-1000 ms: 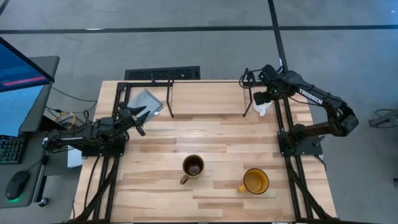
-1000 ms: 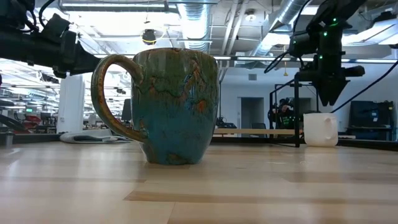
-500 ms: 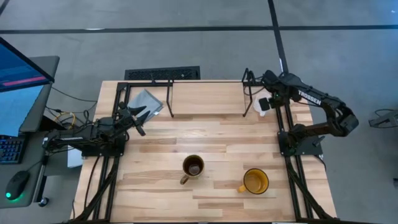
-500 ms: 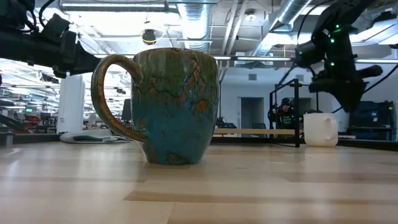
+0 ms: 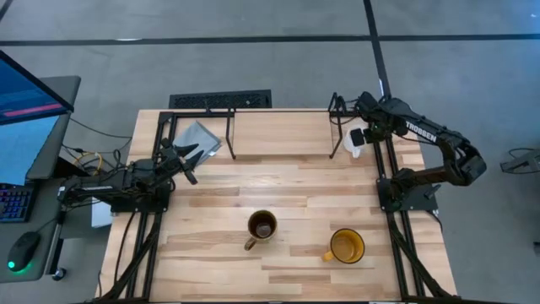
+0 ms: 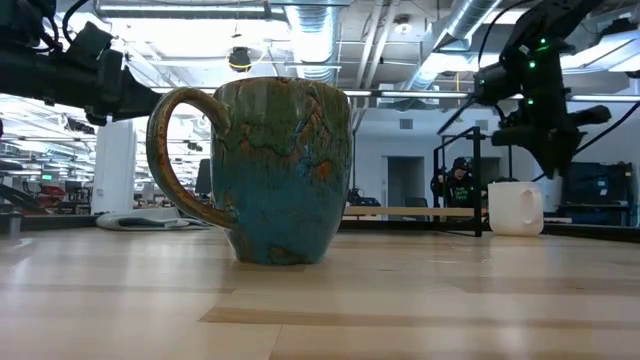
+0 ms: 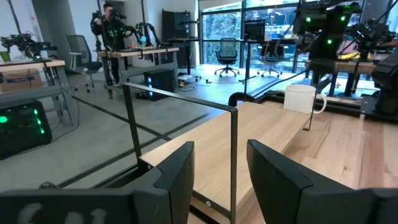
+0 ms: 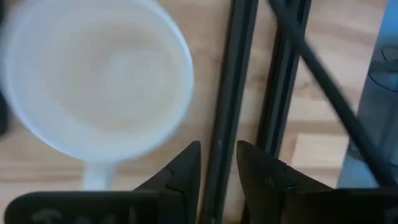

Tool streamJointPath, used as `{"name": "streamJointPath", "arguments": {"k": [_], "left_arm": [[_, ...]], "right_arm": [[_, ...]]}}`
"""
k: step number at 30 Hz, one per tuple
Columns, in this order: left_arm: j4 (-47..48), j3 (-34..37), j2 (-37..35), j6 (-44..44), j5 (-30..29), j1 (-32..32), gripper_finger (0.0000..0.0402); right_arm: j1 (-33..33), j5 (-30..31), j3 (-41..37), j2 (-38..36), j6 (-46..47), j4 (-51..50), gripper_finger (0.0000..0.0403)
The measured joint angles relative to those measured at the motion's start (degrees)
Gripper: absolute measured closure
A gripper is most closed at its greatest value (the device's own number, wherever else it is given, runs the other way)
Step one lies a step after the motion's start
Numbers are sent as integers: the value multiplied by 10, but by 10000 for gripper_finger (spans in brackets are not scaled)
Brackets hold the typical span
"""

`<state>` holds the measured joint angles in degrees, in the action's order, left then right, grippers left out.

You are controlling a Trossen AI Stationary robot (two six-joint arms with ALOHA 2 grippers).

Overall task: Stack small to large cups/mugs on shelf
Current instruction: Put the white mug on the shelf

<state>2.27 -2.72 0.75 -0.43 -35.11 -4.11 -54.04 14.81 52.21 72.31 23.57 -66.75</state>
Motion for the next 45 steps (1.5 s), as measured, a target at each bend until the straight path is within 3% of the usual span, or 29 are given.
{"name": "streamJointPath", "arguments": {"k": [22, 32, 45], "left_arm": [[0, 0, 0, 0, 0, 0, 262], [0, 0, 0, 0, 0, 0, 262], [0, 0, 0, 8, 0, 0, 262]], "right_arm": [[-4, -4, 9, 0, 65, 56, 275], [0, 3, -47, 1, 73, 115, 275], [0, 1, -49, 1, 77, 117, 284]]}}
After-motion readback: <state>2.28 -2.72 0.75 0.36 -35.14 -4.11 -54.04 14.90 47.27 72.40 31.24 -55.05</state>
